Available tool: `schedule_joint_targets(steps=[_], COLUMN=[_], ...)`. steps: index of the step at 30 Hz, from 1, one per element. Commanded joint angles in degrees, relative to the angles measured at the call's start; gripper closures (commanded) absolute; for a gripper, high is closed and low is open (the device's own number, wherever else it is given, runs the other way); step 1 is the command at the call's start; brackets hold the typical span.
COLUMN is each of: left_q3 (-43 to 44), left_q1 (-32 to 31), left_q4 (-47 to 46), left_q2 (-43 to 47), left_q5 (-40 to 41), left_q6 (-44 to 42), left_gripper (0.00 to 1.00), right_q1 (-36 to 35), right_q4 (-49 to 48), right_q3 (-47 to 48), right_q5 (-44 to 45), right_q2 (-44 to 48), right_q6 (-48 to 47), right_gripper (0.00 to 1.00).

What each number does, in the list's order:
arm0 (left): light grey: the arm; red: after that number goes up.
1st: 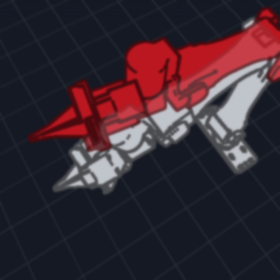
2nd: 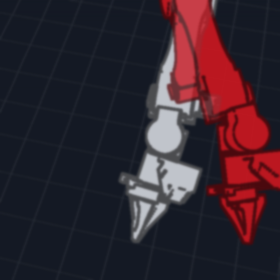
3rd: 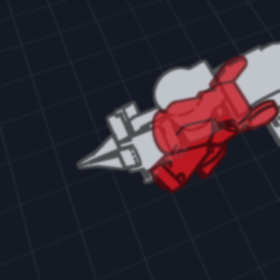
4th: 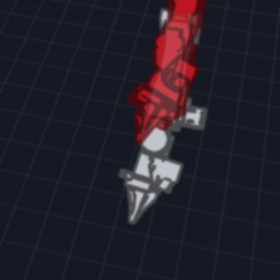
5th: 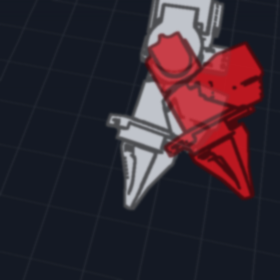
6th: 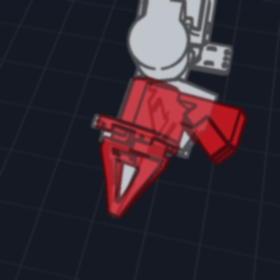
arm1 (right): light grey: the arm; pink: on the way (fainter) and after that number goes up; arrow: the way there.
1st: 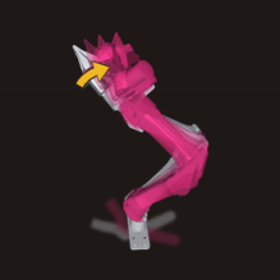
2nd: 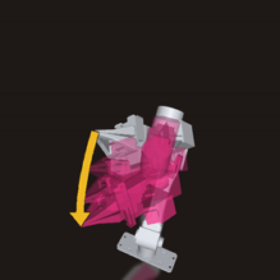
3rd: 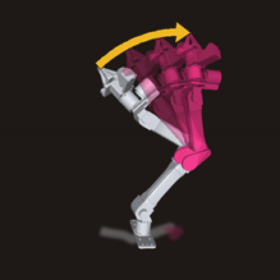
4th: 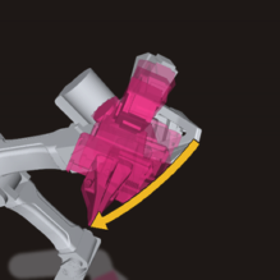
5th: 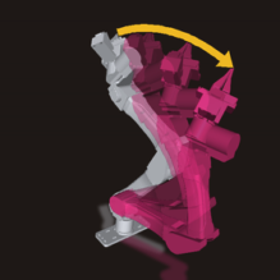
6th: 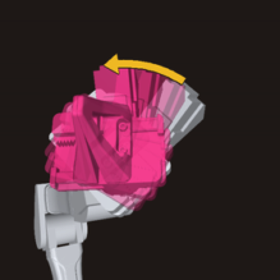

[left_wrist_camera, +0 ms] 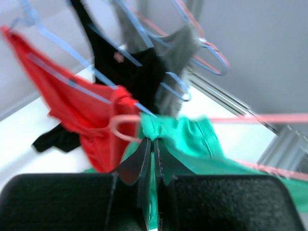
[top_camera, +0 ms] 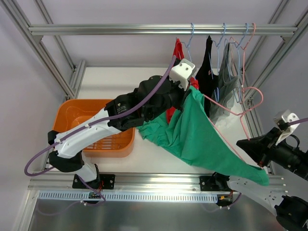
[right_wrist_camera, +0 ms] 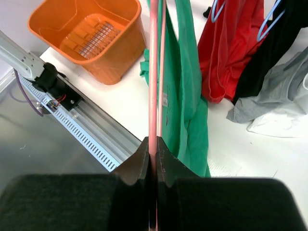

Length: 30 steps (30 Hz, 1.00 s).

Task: Remove the tank top from the hanger

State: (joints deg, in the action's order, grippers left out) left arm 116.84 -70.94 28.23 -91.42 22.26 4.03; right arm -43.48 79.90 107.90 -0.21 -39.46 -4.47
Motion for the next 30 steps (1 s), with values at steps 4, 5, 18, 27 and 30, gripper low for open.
schedule_joint_targets(steps=[4, 5, 18, 27, 30], left_q3=[-6.34, -7.31, -46.78, -75.15, -79.03], left_q1=[-0.08, 0.79, 2.03, -5.96, -6.23], left_q4=[-3.71, -3.71, -18.31, -37.36, -39.04], left_q2=[7.21, 7.65, 29.43, 32.62, 32.44], left_q5=[27.11, 28.35, -16.57, -37.21, -31.09], left_q6=[8.52, 9.06, 17.41, 21.18, 24.25], left_gripper=[1.0, 1.0, 1.0, 1.0, 1.0], right_q1=[-0.29, -0.29, -0.02, 0.95, 0.94], right_q4=[-0.09, -0.79, -26.95, -87.93, -103.61], right_q3=[-10.5, -12.78, -24.88, -44.25, -49.18], right_q5=[-2.51, -4.87, -14.02, -17.11, -12.2], right_q2=[9.56, 11.06, 19.86, 8.36, 6.34], right_q6=[0.51, 0.25, 2.26, 8.6, 5.09], right_gripper=[1.0, 1.0, 1.0, 1.0, 1.0])
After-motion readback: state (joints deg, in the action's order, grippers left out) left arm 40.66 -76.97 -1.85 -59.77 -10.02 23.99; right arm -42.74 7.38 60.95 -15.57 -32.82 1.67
